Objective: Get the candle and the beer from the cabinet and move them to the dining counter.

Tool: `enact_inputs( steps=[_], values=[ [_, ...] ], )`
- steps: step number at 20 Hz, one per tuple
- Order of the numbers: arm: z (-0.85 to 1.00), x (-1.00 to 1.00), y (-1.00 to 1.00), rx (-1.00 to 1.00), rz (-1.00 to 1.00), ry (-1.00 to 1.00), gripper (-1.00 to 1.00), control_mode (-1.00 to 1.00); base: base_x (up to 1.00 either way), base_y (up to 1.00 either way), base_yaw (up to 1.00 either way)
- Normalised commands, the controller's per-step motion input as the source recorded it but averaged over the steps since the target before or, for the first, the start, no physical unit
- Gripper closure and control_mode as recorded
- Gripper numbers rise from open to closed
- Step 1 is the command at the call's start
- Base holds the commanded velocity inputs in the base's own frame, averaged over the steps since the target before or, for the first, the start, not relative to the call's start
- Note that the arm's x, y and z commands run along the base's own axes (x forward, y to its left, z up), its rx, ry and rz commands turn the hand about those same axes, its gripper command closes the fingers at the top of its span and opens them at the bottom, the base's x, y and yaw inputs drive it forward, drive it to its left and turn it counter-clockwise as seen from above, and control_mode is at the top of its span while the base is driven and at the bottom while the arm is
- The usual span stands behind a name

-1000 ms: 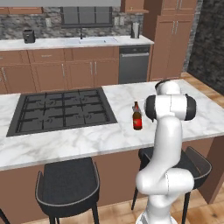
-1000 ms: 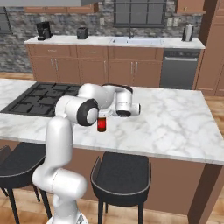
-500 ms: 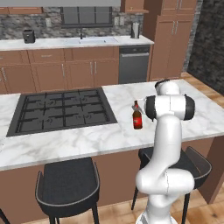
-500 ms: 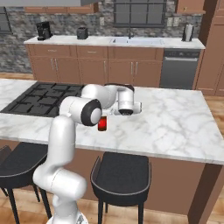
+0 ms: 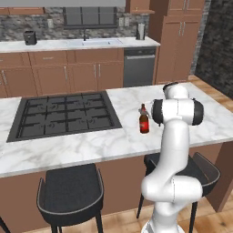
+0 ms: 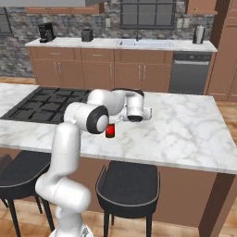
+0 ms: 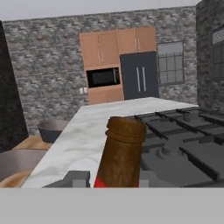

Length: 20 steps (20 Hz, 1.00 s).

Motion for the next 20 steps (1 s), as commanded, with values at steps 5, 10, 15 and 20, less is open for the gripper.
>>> enact_inputs(
  steps=[5, 10, 15, 20],
  values=[
    [0.0, 0.0, -0.3, 0.0, 0.0, -0.1, 1.0, -1.0, 0.0, 0.0, 0.0],
    [0.0, 0.0, -0.29, 0.0, 0.0, -0.07, 1.0, -1.0, 0.0, 0.0, 0.0],
    [0.0, 0.0, -0.18, 0.0, 0.0, -0.03, 1.0, -1.0, 0.0, 0.0, 0.0],
    [0.0, 0.0, 0.0, 0.0, 0.0, 0.0, 1.0, -1.0, 0.0, 0.0, 0.0]
  ],
)
